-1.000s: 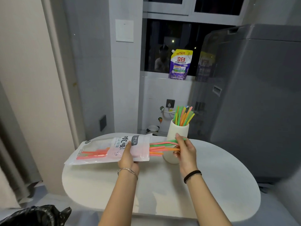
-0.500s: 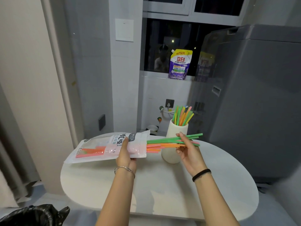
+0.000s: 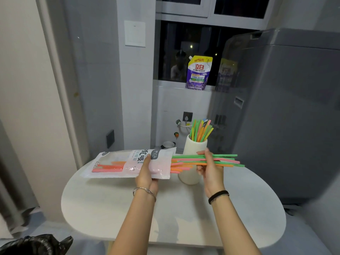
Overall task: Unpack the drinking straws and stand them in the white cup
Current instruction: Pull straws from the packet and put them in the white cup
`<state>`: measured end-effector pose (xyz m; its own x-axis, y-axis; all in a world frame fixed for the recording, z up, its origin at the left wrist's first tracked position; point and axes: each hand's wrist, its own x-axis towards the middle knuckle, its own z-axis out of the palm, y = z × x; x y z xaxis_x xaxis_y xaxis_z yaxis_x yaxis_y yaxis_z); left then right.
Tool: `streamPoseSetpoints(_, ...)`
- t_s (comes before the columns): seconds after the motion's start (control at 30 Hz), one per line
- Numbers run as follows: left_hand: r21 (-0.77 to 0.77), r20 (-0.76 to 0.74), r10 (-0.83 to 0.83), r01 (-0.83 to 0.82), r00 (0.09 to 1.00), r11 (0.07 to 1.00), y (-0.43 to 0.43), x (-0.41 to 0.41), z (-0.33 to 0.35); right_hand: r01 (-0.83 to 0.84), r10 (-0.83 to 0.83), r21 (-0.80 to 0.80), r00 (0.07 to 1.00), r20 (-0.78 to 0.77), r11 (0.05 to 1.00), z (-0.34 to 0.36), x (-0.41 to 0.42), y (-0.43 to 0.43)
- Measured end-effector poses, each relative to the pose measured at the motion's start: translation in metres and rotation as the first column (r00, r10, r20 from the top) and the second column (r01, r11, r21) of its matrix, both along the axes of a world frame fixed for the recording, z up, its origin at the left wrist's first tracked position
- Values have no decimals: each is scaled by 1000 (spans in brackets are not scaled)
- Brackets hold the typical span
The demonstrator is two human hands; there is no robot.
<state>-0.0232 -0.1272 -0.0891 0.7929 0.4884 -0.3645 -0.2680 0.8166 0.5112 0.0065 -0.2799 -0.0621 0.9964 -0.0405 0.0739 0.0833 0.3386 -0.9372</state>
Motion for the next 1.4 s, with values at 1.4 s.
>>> streamPoseSetpoints(1.4, 1, 38, 42, -42, 998, 999, -2, 40, 27, 239, 239, -790, 869, 434, 564, 110, 110, -20)
